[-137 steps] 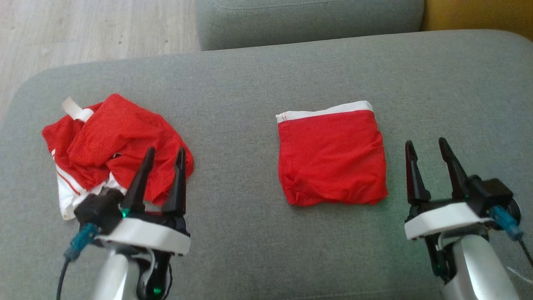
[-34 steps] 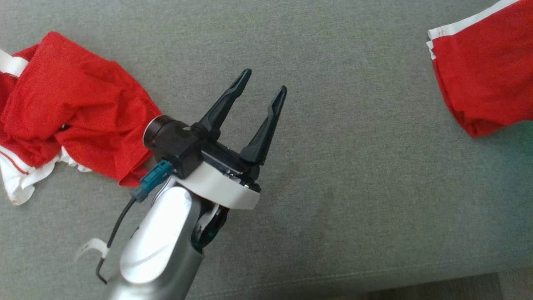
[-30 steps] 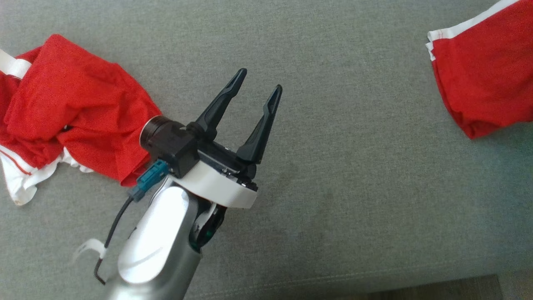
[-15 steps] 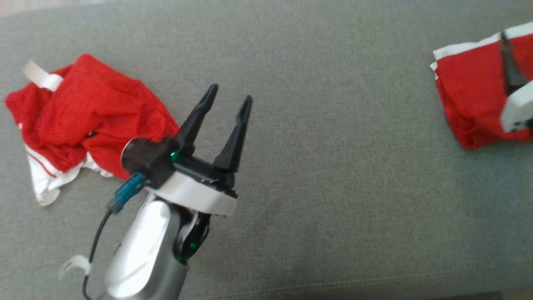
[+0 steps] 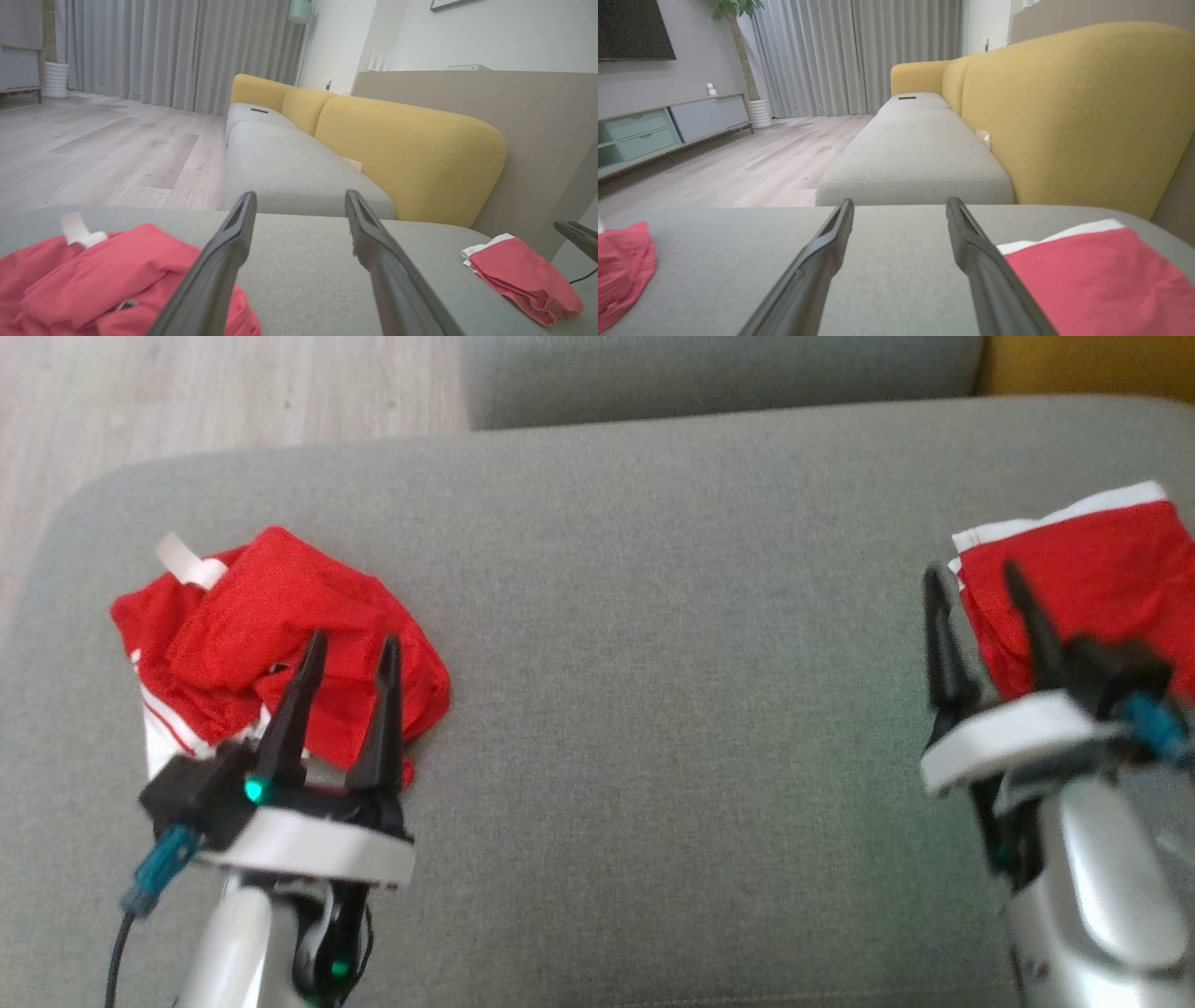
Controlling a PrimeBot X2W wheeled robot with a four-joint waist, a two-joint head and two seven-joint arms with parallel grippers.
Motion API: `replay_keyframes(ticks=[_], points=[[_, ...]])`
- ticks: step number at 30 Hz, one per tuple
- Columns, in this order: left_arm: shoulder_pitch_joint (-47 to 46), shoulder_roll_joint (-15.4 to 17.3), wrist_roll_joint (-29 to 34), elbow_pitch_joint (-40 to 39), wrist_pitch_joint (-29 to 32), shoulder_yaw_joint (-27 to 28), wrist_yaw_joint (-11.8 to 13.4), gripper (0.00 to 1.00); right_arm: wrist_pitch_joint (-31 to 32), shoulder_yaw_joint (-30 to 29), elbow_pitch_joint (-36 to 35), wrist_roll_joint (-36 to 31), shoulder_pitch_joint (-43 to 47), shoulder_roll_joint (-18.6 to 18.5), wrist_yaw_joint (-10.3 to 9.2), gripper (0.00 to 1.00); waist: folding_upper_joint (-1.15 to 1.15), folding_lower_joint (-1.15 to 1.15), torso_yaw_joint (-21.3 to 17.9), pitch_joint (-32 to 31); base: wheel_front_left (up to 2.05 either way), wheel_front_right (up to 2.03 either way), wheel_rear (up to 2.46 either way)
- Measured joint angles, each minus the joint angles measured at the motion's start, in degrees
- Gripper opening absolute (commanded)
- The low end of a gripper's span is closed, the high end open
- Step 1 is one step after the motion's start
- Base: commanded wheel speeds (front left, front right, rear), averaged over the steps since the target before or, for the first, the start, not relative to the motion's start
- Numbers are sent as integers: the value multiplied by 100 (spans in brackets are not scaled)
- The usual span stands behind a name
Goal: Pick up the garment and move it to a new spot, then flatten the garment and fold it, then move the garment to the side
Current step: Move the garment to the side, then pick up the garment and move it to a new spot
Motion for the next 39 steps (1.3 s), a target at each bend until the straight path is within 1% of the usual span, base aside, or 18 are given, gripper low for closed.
replay_keyframes(ticks=[2,5,7,11,18,33,39], points=[[169,0,0,-5,0,87,0,100,-111,-47,-5,-1,271,138,0,100,0,0,17,-88,0,0,0],[433,0,-1,-9,0,140,0,100,-320,-41,13,-15,694,220,0,100,0,1,34,-227,0,0,0],[548,0,-30,-5,0,141,-1,100,-407,-38,33,-11,857,246,0,100,0,1,39,-286,0,0,0],[737,1,-97,20,0,141,-1,100,-542,79,70,237,1080,263,0,100,0,1,36,-379,0,0,0],[784,1,-114,22,0,134,-2,100,-645,100,135,307,1150,281,0,100,0,2,44,-424,0,0,0],[781,1,-170,-3,0,92,-2,100,-648,98,208,305,1150,282,0,100,0,2,74,-429,0,0,0],[775,2,-169,23,0,49,-2,100,-670,111,211,304,1150,282,0,100,0,2,206,-405,0,0,0]])
